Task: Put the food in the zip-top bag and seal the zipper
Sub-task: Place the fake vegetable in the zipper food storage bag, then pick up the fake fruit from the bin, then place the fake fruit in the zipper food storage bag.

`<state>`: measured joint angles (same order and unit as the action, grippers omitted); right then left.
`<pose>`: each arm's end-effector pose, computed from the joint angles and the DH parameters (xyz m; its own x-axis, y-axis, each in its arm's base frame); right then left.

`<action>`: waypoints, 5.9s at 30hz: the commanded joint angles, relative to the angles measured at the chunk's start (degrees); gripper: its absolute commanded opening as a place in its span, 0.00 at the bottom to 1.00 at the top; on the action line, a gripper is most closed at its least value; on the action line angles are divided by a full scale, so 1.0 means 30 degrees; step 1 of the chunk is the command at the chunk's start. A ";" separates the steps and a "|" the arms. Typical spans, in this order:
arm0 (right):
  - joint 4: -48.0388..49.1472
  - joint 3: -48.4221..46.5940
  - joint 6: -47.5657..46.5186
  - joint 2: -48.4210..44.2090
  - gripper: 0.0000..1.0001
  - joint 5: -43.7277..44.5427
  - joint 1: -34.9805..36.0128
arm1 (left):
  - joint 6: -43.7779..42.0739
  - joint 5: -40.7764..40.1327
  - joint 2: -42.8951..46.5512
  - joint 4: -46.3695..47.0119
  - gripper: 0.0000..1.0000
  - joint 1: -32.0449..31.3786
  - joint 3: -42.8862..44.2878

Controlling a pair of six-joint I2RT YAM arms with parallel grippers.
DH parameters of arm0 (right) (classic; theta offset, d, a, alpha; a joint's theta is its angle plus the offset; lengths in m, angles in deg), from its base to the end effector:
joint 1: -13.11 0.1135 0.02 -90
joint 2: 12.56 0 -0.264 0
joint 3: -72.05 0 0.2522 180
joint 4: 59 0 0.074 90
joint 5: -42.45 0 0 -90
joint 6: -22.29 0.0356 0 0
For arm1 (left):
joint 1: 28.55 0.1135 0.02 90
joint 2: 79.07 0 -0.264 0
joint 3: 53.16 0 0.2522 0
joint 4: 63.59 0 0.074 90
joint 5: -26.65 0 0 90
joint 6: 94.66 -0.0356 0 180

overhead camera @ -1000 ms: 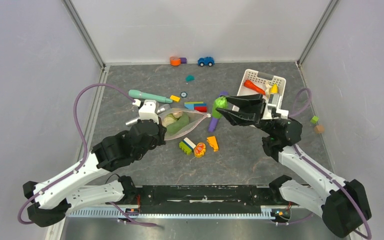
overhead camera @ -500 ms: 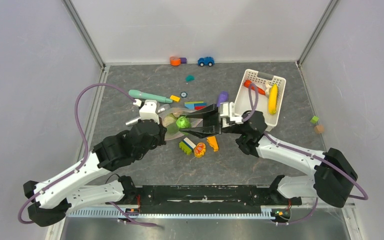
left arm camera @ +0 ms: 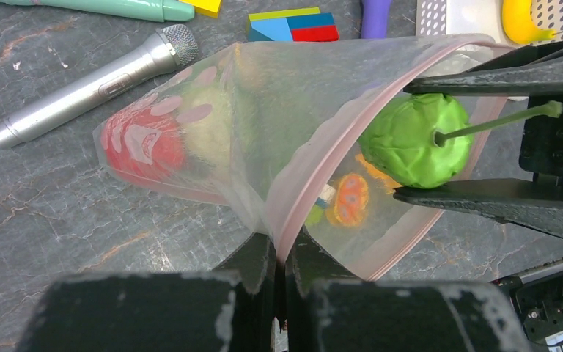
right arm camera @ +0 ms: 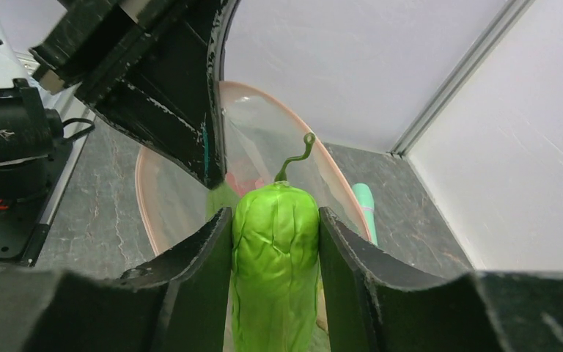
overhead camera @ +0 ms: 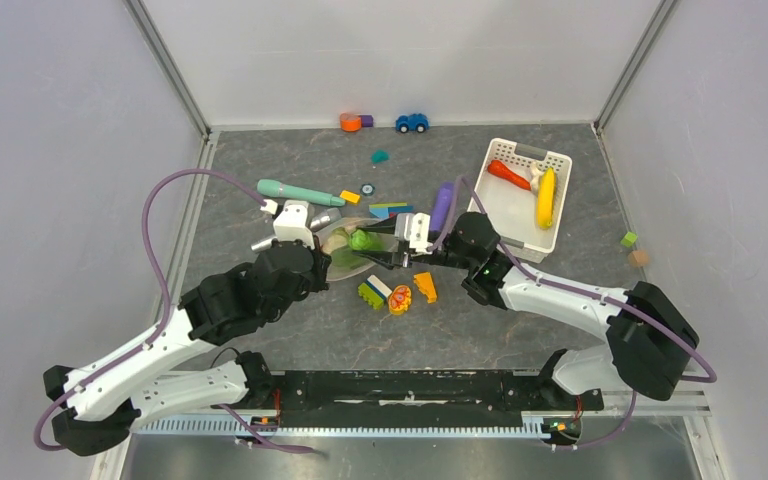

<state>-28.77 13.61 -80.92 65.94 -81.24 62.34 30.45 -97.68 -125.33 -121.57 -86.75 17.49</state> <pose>0.1850 0.2448 0.3040 0.3377 0.1005 -0.9359 -0.9342 0.1570 -0.3203 0.0978 -0.1197 0.3512 -0.4998 -0.0953 -0.8609 0.2040 0.9530 -0.2239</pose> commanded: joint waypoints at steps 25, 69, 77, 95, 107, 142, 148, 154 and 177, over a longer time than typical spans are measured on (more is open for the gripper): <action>-0.6311 -0.2735 0.2355 -0.2497 0.98 0.6448 -0.0004 | 0.0402 -0.0306 0.0070 0.0614 0.02 0.0109 0.0082; -1.4912 -1.2303 0.2829 1.1513 0.84 2.0518 -1.5360 | 0.0195 -0.0312 -0.0451 0.0630 0.02 0.0133 0.0141; -1.1017 -0.9307 0.3092 1.0802 0.76 2.0253 -1.5822 | 0.0211 -0.0419 -0.0442 0.0622 0.02 0.0123 0.0111; -0.9326 -0.7977 0.4332 1.1043 0.49 1.8270 -1.6930 | -0.0064 -0.0687 -0.0582 0.0636 0.02 0.0148 0.0115; -0.9179 -0.7718 0.4217 1.0804 0.42 1.8120 -1.7253 | -0.0050 -0.0707 -0.0434 0.0627 0.02 0.0165 0.0112; 0.2386 0.1169 0.4225 -0.4025 0.01 -0.0589 -1.2873 | -0.0007 -0.0594 -0.0558 0.0621 0.02 0.0247 0.0126; 1.1999 0.2359 1.1744 -0.4740 0.02 -0.5669 -1.0553 | 0.0057 -0.0438 -0.0579 0.0622 0.02 0.0239 0.0141; 1.8829 0.0367 1.7591 -0.2490 0.01 -0.6647 -0.7782 | 0.0083 -0.0568 -0.0404 0.0636 0.02 0.0257 0.0082; 0.6325 -0.5728 0.6770 0.3785 0.01 -0.6657 -0.0356 | 0.0307 0.0319 0.1392 0.0895 0.02 0.0267 0.0009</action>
<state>3.19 -2.66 -44.81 76.67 -105.22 61.38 30.50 -97.24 -123.58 -121.60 -86.35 17.38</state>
